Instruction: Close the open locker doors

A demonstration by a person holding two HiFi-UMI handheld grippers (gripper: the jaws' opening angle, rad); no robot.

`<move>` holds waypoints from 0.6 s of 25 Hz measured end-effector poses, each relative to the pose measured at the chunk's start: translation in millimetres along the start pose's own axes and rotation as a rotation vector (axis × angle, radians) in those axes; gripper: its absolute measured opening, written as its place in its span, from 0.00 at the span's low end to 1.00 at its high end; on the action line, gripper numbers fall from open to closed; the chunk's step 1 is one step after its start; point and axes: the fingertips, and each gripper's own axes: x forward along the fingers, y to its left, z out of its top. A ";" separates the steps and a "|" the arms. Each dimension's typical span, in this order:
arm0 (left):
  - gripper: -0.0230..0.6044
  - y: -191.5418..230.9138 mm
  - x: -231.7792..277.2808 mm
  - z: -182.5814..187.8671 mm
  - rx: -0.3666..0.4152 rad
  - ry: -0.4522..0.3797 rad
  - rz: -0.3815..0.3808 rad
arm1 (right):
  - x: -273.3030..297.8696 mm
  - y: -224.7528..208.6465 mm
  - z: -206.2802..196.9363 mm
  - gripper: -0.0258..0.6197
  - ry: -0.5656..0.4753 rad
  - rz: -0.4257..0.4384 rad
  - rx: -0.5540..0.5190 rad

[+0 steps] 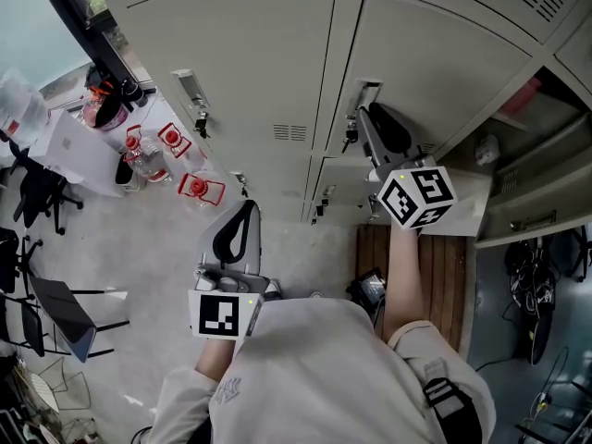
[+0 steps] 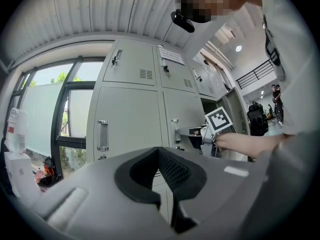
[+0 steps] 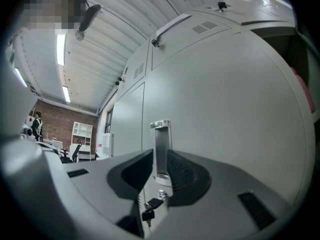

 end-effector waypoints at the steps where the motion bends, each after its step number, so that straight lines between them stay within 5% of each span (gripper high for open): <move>1: 0.05 0.9 0.5 -0.3 0.000 0.000 0.000 | 1.8 -1.6 -0.5 0.15 0.002 -0.005 -0.001; 15: 0.05 12.0 3.4 1.5 -0.001 -0.025 -0.020 | 8.7 -15.2 -5.9 0.14 0.018 -0.085 -0.005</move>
